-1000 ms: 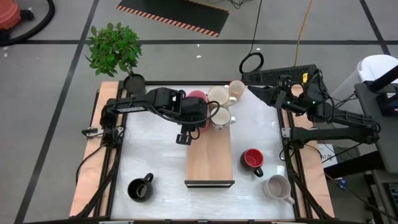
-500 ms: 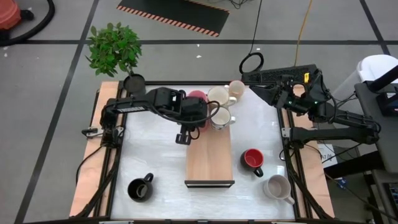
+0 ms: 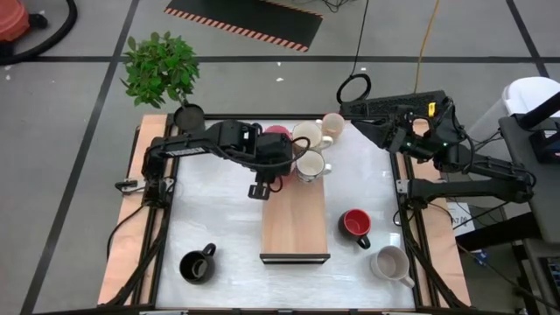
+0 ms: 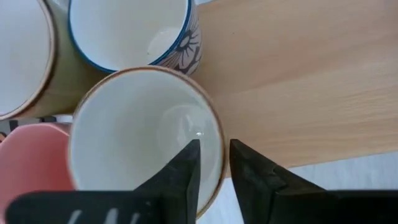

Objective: Place coffee mugs
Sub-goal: Put the orange mug on the shelf, then put the black-orange mug on the shelf

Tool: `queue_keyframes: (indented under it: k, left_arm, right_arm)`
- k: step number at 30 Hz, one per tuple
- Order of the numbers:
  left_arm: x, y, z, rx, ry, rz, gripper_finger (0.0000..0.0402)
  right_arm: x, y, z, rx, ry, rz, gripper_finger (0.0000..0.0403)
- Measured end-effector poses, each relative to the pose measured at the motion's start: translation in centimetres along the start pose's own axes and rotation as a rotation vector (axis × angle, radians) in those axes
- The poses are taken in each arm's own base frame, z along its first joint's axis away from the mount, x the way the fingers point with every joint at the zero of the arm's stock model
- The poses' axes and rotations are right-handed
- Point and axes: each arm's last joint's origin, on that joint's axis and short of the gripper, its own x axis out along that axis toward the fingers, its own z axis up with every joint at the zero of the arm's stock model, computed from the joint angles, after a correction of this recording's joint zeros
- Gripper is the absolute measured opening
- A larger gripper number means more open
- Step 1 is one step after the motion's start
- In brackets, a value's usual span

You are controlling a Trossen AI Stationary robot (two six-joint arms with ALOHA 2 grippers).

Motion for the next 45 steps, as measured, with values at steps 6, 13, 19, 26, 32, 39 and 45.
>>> queue_keyframes:
  k: [6, 13, 19, 26, 32, 39, 45]
  left_arm:
    - [0.0, 0.0, -0.1, -0.018, 0.008, -0.001, 0.0107]
    - [-0.7, -0.1, -0.4, -0.069, 0.006, -0.006, 0.0108]
    - [-1.7, -0.2, -0.8, -0.168, 0.003, -0.007, 0.0108]
    - [-3.4, -0.1, -1.4, -0.378, -0.037, 0.019, 0.0108]
    - [-4.0, -0.1, -1.8, -0.578, -0.037, 0.046, 0.0108]
    - [-4.1, -2.0, -2.0, -0.664, 0.003, 0.102, 0.0108]
    - [-4.3, -3.7, -1.7, -0.604, -0.006, 0.132, 0.0108]
  right_arm:
    - [-0.3, 0.2, 0.2, 0.001, -0.007, 0.009, 0.0216]
    - [-0.6, 0.3, 0.3, -0.037, -0.014, 0.018, 0.0216]
    - [-0.5, 0.1, 0.1, -0.124, -0.001, 0.002, 0.0216]
    - [-0.4, -0.4, -0.4, -0.178, 0.071, -0.035, 0.0216]
    - [-0.2, -1.0, -0.8, -0.23, 0.117, -0.079, 0.0216]
    - [-0.1, -1.0, -0.9, -0.301, 0.125, -0.08, 0.0216]
    - [-0.2, -0.9, -1.0, -0.218, 0.15, -0.051, 0.0216]
